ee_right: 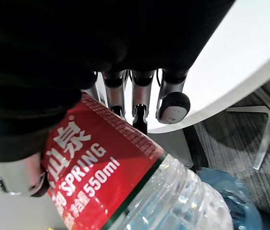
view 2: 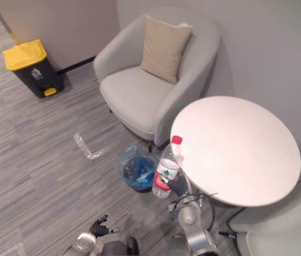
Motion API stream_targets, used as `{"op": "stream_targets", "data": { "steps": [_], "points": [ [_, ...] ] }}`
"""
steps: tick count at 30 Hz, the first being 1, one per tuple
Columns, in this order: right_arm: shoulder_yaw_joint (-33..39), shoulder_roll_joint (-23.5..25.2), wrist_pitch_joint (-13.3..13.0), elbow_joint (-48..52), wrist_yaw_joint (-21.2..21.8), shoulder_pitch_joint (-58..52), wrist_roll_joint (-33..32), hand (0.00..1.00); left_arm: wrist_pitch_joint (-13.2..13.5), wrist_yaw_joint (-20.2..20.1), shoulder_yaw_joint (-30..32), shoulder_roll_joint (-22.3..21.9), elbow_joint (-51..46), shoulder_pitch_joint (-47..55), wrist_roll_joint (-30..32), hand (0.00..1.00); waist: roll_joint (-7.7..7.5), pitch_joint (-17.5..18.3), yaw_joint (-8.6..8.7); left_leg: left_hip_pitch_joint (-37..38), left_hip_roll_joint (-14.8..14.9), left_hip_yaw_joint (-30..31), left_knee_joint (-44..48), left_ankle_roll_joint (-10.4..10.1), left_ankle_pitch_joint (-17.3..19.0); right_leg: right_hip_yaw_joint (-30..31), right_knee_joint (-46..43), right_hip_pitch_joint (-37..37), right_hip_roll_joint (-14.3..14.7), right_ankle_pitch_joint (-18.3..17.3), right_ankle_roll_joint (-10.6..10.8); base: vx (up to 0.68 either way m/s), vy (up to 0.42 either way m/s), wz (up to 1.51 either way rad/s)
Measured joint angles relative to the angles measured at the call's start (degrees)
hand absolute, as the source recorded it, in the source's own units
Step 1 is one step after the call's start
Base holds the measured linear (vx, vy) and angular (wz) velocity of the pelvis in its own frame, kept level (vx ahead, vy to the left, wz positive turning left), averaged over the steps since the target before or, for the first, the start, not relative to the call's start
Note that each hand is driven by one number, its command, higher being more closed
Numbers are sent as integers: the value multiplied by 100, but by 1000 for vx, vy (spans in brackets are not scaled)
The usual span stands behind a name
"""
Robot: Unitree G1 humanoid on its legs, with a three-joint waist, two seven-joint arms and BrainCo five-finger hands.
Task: Gather rubbish on tea table into small bin, then transfer packed bag to large trash can.
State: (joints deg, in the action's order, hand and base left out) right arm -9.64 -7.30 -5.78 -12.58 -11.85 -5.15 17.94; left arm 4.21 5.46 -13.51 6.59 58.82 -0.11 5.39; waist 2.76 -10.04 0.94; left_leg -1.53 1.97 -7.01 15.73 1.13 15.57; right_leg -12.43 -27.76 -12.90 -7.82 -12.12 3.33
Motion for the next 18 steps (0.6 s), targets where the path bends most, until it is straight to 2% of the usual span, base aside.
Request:
{"op": "stream_targets", "data": {
  "steps": [1, 2, 3, 4, 7, 9, 10, 11, 12, 13, 15, 16, 17, 18],
  "points": [
    [14, -1, 0, 0, -1, -4, 3, 100, -7, 0, 50, -2, 49, -11, 5, 0, -88, 32, 3, 87, -32, 136, -71, -27, -10, 49, 534, -17, 260, 140, -141, 137, -83, 50],
    [17, 0, 0, 1, -1, -11, 2, 100, -6, -2, 56, 3, 56, -7, 5, 0, -105, 35, 7, 94, -72, 166, -71, -42, -12, 59, 751, -9, 291, 272, -193, 297, -182, 75],
    [56, -65, 4, -9, 4, 1, -1, 100, -8, 7, 91, -85, 136, -39, 5, 0, -73, 62, 31, 138, -80, 322, -83, -116, 0, -50, 883, 116, 303, 493, -362, 281, -116, 50],
    [59, -172, 4, -7, 3, -11, -4, 100, 11, 7, 122, -174, 132, -10, 8, 0, 43, 66, -18, 148, -15, 298, -153, -247, -77, -145, 952, 160, 329, 512, -397, 281, -116, 43],
    [160, -178, 4, -6, 10, -29, -11, 100, 7, -5, 121, -216, 143, -14, 17, 0, 130, 72, 15, 144, 94, 273, -74, -384, -156, -327, 1164, 406, 386, 499, -419, 225, -61, 37],
    [230, -176, 4, 2, 2, -151, -17, 100, 12, -17, 118, -216, 131, -17, 33, 0, 97, 56, 12, -71, 157, 193, 691, -437, -161, -415, 1454, 775, 414, 499, -419, 193, -36, 41],
    [217, -230, 0, 49, -1, -203, -22, 100, 13, -33, 127, -201, 22, -25, 86, 0, 54, 24, -33, -462, 278, -71, 1791, -597, -255, -430, 1754, 1121, 412, 503, -424, 127, -4, 13],
    [217, -228, 1, 44, -1, -194, -24, 100, 14, -33, 133, -195, 12, -27, 89, 0, 47, 14, -45, -571, 325, -133, 2027, -648, -264, -422, 1802, 1182, 405, 504, -425, 180, 25, -4],
    [219, -216, 1, 38, -8, -177, -38, 100, 37, -35, 136, -182, -12, -22, 93, 0, 22, -10, -81, -719, 464, -298, 2301, -594, -76, -379, 1832, 1263, 404, 504, -425, 116, 83, -21],
    [220, -193, 1, 39, -15, -146, -43, 100, 40, -47, 130, -184, -38, -24, 101, 0, 52, -11, -83, -851, 629, -352, 2231, -600, 108, -297, 1821, 1304, 393, 506, -422, 123, 142, -36],
    [213, -164, 1, 40, -27, -119, -44, 100, 38, -59, 129, -184, -87, -24, 115, 0, 78, -33, -101, -940, 798, -315, 1526, -605, 32, -209, 1786, 1307, 359, 508, -412, 82, 182, -28],
    [223, -186, 1, 44, -34, -104, -44, 100, 43, -58, 123, -199, -92, -25, 114, 0, 171, -63, -99, -947, 909, -223, 715, -597, -512, -163, 1715, 1310, 381, 439, -241, 64, 195, -14],
    [248, -160, 33, 16, -41, -72, -43, 100, 42, -60, 137, -181, -94, -54, 111, 0, 108, -91, -119, -848, 774, -134, 622, -621, -507, -43, 1713, 1337, 325, 350, -82, 84, 264, -9],
    [245, -102, 34, 30, -45, -73, -43, 100, 40, -35, 121, -131, -94, -76, 113, 0, -28, -106, -97, -786, 553, -147, 420, -584, -592, 59, 1841, 1324, 168, 374, 45, 53, 158, 3]
  ]
}}
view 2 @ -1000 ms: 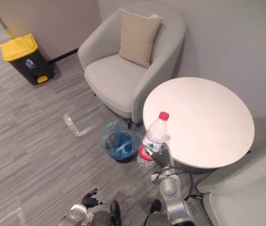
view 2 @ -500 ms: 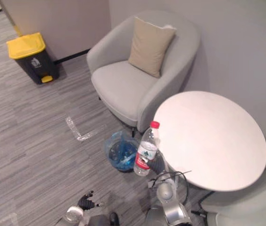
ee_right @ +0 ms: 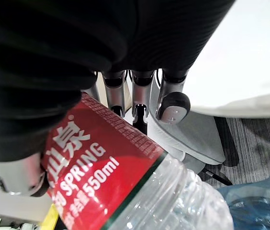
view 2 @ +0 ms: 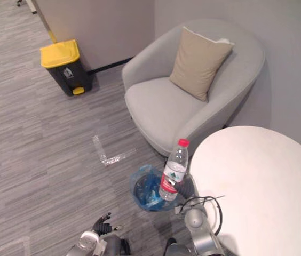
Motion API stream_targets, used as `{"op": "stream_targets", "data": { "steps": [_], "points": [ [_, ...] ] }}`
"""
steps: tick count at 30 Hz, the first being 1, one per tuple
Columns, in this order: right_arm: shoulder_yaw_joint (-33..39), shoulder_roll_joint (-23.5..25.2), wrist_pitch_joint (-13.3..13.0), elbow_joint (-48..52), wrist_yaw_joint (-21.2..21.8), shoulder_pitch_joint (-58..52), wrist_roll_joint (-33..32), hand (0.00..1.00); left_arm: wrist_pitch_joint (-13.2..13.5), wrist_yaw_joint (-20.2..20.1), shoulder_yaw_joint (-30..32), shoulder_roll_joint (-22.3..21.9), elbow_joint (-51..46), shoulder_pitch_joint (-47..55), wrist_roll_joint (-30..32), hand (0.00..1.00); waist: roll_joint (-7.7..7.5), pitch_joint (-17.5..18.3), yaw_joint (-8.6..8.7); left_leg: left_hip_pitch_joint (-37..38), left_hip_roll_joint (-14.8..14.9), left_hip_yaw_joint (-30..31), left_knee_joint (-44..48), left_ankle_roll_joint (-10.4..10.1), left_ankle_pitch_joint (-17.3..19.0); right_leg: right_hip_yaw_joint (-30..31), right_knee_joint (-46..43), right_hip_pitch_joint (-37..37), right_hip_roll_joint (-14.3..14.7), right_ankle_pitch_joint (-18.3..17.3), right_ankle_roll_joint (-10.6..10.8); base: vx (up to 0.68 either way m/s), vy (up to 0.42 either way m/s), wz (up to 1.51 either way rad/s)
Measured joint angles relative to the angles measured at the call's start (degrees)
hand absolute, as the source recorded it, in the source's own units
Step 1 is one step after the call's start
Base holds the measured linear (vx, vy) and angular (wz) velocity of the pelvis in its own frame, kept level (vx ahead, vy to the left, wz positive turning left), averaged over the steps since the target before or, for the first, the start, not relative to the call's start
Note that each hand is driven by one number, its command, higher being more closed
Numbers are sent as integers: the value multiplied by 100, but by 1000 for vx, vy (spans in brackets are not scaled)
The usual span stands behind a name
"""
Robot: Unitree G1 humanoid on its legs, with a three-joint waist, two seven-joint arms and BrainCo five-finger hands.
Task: Gather rubbish on tea table into small bin, then transfer packed bag to large trash can.
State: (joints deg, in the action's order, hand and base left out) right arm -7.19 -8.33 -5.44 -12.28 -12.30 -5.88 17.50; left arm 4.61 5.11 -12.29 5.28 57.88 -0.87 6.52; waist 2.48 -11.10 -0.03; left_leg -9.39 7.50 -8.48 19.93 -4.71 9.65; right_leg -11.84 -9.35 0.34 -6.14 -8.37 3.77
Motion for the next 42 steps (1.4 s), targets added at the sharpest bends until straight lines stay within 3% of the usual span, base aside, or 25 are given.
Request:
{"op": "stream_targets", "data": {
  "steps": [2, 4, 11, 17, 23, 26, 35, 42],
  "points": [
    [-6, -9, -1, -1, 4, 17, 3, 100, -3, -4, -6, 59, 3, -37, 1, 0, -70, -12, 6, -14, -173, -14, -81, 67, -45, 26, 180, 33, -143, 66, 117, 27, 169, 15],
    [-58, -12, -1, -1, 6, 32, 21, 100, -3, 6, -6, 72, 3, -40, 15, 0, -36, -30, 8, -2, -297, -10, -113, 139, -89, 41, 194, 63, -257, 80, 146, 18, 149, 14],
    [-738, -97, -2, -637, 70, 610, 56, 100, 1, 95, -6, 123, 14, -75, 14, 0, 50, -129, 2, -97, -260, -224, -329, 181, -161, 374, -54, -415, -204, 112, 153, -32, 0, -25],
    [-1176, -527, 102, -1423, 79, 1878, 186, 100, 10, 256, 135, 207, 5, -729, -227, 0, 108, -936, -24, -1206, -152, -207, 207, 268, -243, 461, -840, -1658, -198, 146, 100, -134, 5, -4],
    [-1284, -767, 184, -1776, -25, 2903, 283, 100, 15, 417, 448, 296, -128, -1338, -567, 0, 95, -1449, -159, -2308, -162, -100, 566, 322, -400, 429, -1505, -2818, -324, 131, 89, -176, 31, 13],
    [-1260, -837, 288, -1772, -221, 3413, 281, 100, 11, 606, 694, 251, -270, -1730, -688, 0, 84, -1518, -223, -3207, -137, 24, 865, 297, -420, 299, -1906, -3660, -390, 99, 59, -176, 18, 18],
    [-844, -1159, 474, -1267, -793, 4786, 262, 100, 124, 828, 1252, 52, -1576, -2201, -1069, 0, 34, -1737, -379, -4777, -128, 118, 1142, 317, -724, 83, -2695, -5246, -620, 13, -75, -82, 3, 18],
    [-629, -1158, 555, -1265, -1044, 5160, 257, 100, 132, 866, 1360, 10, -2013, -2199, -1129, 0, 13, -1755, -473, -5106, -123, 111, 1112, 346, -837, 34, -2838, -5622, -663, -45, -134, 6, -16, 5]
  ]
}}
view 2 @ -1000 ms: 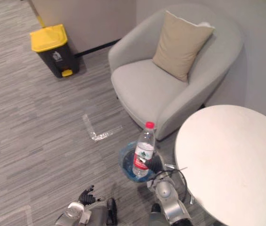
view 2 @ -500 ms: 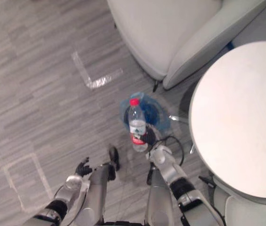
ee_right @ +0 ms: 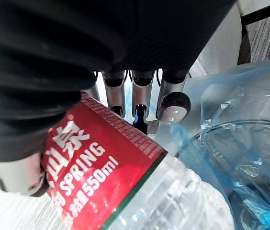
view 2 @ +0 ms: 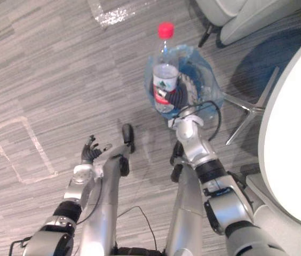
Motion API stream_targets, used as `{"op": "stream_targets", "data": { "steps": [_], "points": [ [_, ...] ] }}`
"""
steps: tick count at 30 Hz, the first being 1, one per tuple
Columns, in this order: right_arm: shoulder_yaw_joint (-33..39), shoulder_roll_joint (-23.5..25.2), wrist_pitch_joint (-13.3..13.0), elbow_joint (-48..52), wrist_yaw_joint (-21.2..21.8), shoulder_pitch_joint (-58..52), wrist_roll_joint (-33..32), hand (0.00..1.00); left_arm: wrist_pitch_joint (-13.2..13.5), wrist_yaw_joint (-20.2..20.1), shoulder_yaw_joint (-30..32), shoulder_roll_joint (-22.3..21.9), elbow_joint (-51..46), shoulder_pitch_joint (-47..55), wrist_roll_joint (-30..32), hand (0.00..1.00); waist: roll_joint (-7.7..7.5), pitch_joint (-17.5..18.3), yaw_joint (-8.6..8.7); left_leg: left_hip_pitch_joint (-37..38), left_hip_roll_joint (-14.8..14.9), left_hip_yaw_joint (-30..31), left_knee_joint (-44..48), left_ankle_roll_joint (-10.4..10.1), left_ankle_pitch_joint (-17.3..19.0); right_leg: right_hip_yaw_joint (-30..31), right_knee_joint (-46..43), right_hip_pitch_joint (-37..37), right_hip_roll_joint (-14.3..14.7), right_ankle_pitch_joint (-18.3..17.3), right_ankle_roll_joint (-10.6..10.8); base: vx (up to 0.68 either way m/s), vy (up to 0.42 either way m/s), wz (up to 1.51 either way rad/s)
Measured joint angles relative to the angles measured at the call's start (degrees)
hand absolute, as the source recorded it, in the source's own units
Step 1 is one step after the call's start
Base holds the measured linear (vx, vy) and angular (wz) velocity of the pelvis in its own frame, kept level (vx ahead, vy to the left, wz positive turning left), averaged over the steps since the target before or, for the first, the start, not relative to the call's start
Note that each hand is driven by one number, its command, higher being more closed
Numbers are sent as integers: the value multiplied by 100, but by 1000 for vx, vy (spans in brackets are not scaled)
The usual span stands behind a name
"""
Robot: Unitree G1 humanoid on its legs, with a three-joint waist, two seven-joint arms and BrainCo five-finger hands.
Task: Gather rubbish on tea table into small bin, then transfer packed bag to large trash can.
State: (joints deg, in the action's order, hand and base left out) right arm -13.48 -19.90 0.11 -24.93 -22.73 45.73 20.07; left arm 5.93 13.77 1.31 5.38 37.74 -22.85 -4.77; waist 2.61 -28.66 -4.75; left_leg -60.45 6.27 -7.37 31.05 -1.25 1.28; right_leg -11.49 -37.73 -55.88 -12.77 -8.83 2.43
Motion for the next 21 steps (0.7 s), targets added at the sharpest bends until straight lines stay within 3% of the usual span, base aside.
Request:
{"op": "stream_targets", "data": {
  "steps": [6, 7, 21],
  "points": [
    [207, 0, 30, -2, -93, 123, -36, 100, 49, -1, -55, -112, -124, 0, -108, 0, -1, 2, -2, 2, 3, -33, -74, 11, -41, -12, 21, -17, -5, -3, -5, 11, -6, 0],
    [236, -2, 30, -13, -98, 137, -35, 0, 70, -2, -79, -128, -119, 2, -111, 0, -2, 3, -2, 13, 3, -50, -92, 18, -60, -12, 24, -17, -8, -3, -5, 0, 0, 0],
    [242, 220, 38, -343, -93, 18, 39, 0, 100, -1, -219, -169, -106, 0, -117, 0, -8, 14, 27, 41, 21, -117, -190, 16, -109, -13, 71, -24, -5, 6, -17, -1, -1, 0]
  ]
}}
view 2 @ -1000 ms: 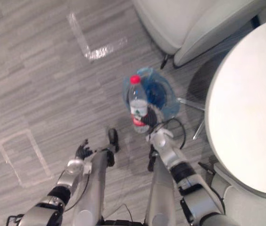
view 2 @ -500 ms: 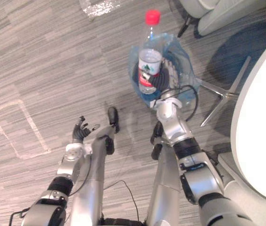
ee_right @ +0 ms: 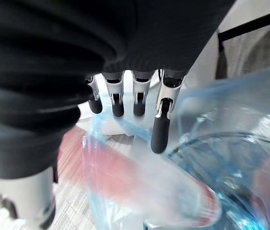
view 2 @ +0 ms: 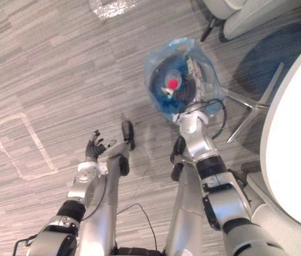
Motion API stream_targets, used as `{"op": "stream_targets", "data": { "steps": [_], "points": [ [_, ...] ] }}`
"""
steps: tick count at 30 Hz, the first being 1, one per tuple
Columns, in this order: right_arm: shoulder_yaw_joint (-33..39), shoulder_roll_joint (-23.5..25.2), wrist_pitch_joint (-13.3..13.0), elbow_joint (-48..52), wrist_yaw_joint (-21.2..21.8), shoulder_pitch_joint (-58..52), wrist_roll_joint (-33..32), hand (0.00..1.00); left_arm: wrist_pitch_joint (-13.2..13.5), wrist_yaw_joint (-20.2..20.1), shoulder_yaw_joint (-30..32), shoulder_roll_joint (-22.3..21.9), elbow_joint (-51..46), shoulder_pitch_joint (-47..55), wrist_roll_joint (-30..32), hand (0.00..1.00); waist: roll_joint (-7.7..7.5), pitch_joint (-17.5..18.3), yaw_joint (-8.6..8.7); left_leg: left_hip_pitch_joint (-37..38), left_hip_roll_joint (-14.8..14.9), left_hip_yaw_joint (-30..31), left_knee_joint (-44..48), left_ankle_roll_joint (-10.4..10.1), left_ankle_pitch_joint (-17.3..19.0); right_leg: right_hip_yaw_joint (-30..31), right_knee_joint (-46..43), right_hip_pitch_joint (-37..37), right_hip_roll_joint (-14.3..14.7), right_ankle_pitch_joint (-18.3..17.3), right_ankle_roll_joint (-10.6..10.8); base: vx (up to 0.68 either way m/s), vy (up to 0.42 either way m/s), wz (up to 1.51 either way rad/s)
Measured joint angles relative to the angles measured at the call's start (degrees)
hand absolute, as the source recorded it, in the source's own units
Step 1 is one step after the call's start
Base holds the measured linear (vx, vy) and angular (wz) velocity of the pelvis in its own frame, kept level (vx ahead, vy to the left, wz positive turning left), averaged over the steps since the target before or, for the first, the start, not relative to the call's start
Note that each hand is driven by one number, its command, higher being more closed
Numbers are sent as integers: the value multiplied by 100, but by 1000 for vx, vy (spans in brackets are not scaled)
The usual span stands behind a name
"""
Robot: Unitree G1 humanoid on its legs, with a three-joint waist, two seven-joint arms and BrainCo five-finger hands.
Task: Gather rubbish on tea table into small bin, then transfer packed bag to large trash can.
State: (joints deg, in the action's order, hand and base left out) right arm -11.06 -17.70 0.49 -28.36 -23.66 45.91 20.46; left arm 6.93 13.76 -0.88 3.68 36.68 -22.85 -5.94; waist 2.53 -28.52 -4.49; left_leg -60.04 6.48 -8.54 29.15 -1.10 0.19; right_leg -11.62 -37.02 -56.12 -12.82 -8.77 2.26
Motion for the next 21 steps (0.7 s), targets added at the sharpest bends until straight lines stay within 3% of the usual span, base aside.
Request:
{"op": "stream_targets", "data": {
  "steps": [13, 21],
  "points": [
    [-941, -106, -78, 239, 235, -217, 1400, 0, 7, -1, -84, -7, 227, -7, 21, 0, -32, 18, 40, 1, 99, -6, 87, 0, 5, 2, -24, 21, 80, 21, -34, -10, -10, -2],
    [-1606, -138, -170, -634, 466, -187, 1939, 0, 17, 5, -117, 6, 411, -124, 22, 0, -68, 38, 78, -6, 95, -4, -35, -22, -55, -59, 22, 20, 70, 37, -53, -7, -9, 3]
  ]
}}
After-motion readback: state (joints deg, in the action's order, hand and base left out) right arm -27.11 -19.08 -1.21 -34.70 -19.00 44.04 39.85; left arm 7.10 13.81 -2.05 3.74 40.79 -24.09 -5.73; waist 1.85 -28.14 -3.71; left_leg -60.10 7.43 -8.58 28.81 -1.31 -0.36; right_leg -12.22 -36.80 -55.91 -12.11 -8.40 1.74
